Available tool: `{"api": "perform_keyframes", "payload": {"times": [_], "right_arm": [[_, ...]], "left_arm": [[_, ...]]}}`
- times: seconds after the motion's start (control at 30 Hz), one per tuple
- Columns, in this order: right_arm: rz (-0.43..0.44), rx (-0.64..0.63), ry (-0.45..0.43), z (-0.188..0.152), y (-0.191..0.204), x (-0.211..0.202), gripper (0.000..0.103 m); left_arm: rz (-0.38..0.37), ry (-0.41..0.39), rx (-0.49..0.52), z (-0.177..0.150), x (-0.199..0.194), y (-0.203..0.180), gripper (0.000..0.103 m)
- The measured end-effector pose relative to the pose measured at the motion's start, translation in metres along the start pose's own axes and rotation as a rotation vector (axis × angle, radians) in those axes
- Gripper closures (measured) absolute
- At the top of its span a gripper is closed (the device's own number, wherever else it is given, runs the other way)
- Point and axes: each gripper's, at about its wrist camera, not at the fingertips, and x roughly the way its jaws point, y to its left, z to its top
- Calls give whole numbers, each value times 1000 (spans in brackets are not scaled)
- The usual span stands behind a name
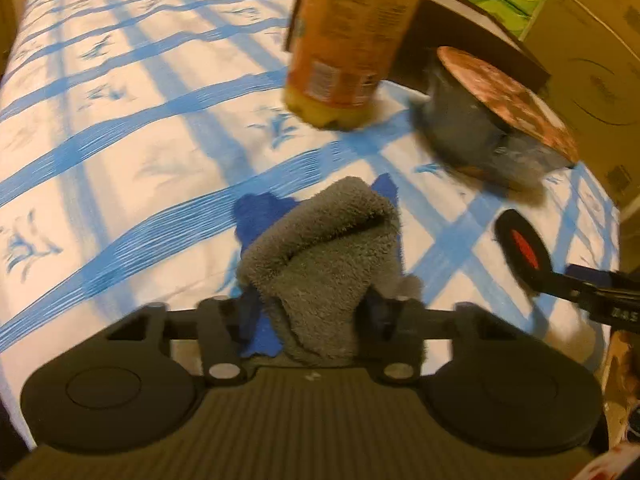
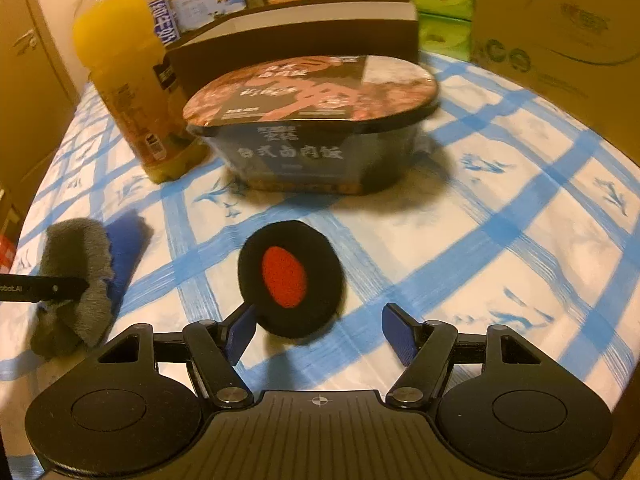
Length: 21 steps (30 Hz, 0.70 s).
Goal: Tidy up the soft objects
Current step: 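Grasp the black-and-red round pad with the right tool while the left tool holds the grey cloth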
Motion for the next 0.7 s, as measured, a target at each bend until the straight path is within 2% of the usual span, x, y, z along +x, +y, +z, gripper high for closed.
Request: {"api": "perform_keyframes", "payload": {"times": [0.03,0.13,0.4,0.53,0.6,0.63,0.7], "right_arm": [[3,-8,2,1,1,3,33],[8,-14,9,5,3,13,32],[-7,-92,15,15,20,35,30],[-45,-130,14,15,30,42,30],[-61,-135,14,15,33,44,34],[-63,-136,10,15,34,44,40],[-63,-138,5,15,36,44,41]], "left_arm": [[-11,1,-4,2,1,-2,71],[-28,3,0,6,3,-4,78],[-35,1,6,11,5,-4,80],[-29,-5,18,16,6,-4,80],[-24,-10,29,18,6,-4,80],[-24,-13,31,20,7,-4,81],[-26,-14,29,22,8,-3,81]]}}
